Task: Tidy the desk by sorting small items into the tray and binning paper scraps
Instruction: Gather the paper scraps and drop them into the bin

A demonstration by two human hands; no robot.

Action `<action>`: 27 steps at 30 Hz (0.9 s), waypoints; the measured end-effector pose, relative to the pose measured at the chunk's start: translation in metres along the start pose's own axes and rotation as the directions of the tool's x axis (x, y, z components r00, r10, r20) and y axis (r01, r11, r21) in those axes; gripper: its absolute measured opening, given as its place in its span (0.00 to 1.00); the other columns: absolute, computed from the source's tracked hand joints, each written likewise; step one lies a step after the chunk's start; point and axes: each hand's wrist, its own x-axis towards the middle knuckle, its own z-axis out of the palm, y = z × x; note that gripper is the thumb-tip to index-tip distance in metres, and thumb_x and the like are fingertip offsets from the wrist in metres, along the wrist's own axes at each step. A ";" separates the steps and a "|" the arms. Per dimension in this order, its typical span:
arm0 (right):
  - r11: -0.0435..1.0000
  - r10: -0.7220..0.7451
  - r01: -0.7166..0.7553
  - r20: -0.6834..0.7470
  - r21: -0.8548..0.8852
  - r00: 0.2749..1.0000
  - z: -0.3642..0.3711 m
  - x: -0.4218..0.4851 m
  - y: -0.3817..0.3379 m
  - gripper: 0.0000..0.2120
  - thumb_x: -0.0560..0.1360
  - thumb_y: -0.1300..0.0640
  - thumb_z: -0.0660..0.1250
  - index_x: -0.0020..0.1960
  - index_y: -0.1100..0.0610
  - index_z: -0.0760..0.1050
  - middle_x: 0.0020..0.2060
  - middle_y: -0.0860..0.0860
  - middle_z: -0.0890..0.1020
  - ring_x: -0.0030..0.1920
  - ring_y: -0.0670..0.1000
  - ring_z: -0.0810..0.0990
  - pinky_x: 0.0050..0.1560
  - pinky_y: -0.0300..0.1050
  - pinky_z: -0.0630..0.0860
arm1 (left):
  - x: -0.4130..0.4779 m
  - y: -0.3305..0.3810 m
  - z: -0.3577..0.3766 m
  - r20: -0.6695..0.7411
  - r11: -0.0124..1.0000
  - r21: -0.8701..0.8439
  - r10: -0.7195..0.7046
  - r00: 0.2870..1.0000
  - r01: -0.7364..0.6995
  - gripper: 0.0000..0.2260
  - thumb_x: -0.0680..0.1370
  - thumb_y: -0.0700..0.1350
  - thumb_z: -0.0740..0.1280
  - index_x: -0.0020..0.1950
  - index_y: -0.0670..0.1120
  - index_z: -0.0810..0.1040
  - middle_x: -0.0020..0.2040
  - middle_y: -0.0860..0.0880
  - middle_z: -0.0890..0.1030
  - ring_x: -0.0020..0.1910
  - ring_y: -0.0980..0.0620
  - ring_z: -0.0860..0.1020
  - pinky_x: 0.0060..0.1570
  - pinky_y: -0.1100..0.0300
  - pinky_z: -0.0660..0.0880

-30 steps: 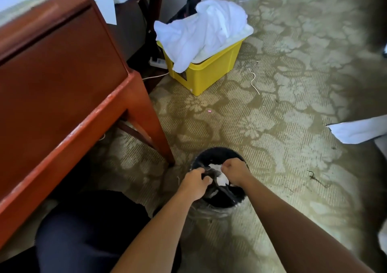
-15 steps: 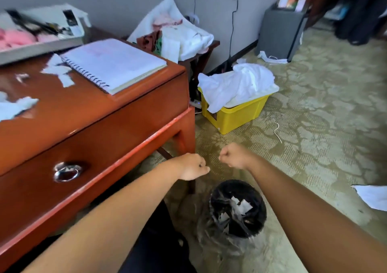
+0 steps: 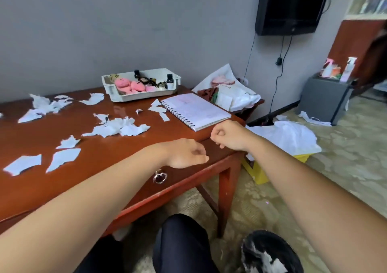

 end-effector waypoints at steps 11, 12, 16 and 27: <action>0.975 -0.193 0.203 0.104 -0.091 0.976 0.043 0.047 -0.113 0.07 0.75 0.55 0.67 0.52 0.56 0.78 0.43 0.50 0.80 0.49 0.52 0.79 0.51 0.44 0.74 | -0.091 -0.078 -0.050 -0.212 0.964 0.020 -0.254 0.944 0.264 0.17 0.81 0.54 0.57 0.64 0.46 0.74 0.63 0.46 0.76 0.62 0.46 0.74 0.64 0.52 0.70; 0.970 -0.202 0.212 0.091 -0.119 0.975 0.051 0.052 -0.121 0.12 0.75 0.54 0.67 0.57 0.56 0.77 0.51 0.52 0.80 0.54 0.53 0.78 0.55 0.46 0.74 | -0.099 -0.089 -0.049 -0.251 0.946 0.012 -0.311 0.917 0.324 0.18 0.80 0.54 0.57 0.65 0.47 0.73 0.64 0.46 0.76 0.62 0.46 0.74 0.63 0.53 0.71; 0.956 -0.186 0.183 0.011 -0.228 0.983 0.089 0.069 -0.145 0.26 0.74 0.49 0.67 0.69 0.54 0.67 0.66 0.55 0.69 0.67 0.57 0.69 0.64 0.52 0.71 | -0.128 -0.141 -0.031 -0.413 0.808 -0.004 -0.538 0.735 0.590 0.23 0.78 0.59 0.58 0.70 0.49 0.67 0.70 0.47 0.70 0.68 0.45 0.69 0.66 0.46 0.66; 0.937 -0.262 0.198 -0.202 -0.288 0.944 0.158 0.099 -0.176 0.25 0.79 0.47 0.59 0.73 0.52 0.60 0.66 0.54 0.70 0.65 0.57 0.68 0.62 0.50 0.67 | -0.145 -0.225 0.015 -0.451 0.645 -0.271 -0.741 0.497 0.715 0.40 0.74 0.69 0.54 0.78 0.52 0.41 0.79 0.44 0.50 0.78 0.43 0.49 0.74 0.43 0.51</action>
